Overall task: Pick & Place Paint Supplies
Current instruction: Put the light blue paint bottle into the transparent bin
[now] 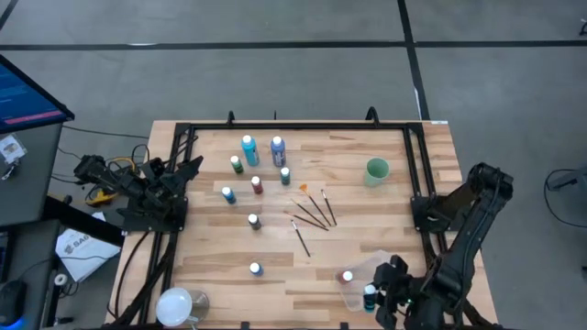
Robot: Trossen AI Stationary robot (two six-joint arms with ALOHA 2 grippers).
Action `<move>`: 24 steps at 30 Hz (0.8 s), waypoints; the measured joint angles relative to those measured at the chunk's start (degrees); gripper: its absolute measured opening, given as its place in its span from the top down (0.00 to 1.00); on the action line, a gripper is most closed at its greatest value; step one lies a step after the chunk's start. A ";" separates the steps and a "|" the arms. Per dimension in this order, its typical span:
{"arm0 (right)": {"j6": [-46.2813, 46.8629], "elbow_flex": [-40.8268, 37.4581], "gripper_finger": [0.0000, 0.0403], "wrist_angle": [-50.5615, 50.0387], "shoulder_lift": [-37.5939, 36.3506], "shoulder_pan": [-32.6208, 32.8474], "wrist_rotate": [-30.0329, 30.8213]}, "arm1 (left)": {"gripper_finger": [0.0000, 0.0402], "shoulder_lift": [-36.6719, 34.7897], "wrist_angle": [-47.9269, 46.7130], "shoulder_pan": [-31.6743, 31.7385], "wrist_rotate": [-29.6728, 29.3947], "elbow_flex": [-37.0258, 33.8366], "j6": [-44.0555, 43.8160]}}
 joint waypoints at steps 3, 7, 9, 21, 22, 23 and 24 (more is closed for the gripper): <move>-0.68 -0.02 0.74 -0.24 2.73 -0.15 1.95 | 0.67 -0.01 -0.02 0.00 -0.05 0.00 -0.01; -0.86 -0.02 0.74 -1.34 5.57 -0.25 6.18 | 0.67 -0.01 0.00 0.00 -0.25 0.00 0.00; -0.55 -0.02 0.74 -1.33 6.40 -0.28 8.30 | 0.67 0.00 -0.02 0.00 -0.45 0.00 0.00; 2.75 -0.02 0.74 -0.87 12.61 -0.50 10.29 | 0.67 -0.02 -0.02 0.00 -1.71 0.00 0.02; 3.09 -0.02 0.74 -0.87 13.25 -0.50 10.44 | 0.67 0.00 -0.02 0.00 -1.73 0.00 0.02; 3.45 -0.02 0.74 -0.86 13.68 -0.48 10.68 | 0.67 0.00 -0.02 0.00 -1.74 0.00 0.00; 3.91 -0.02 0.74 -0.85 14.19 -0.44 11.12 | 0.67 -0.01 -0.02 0.00 -1.74 0.00 0.00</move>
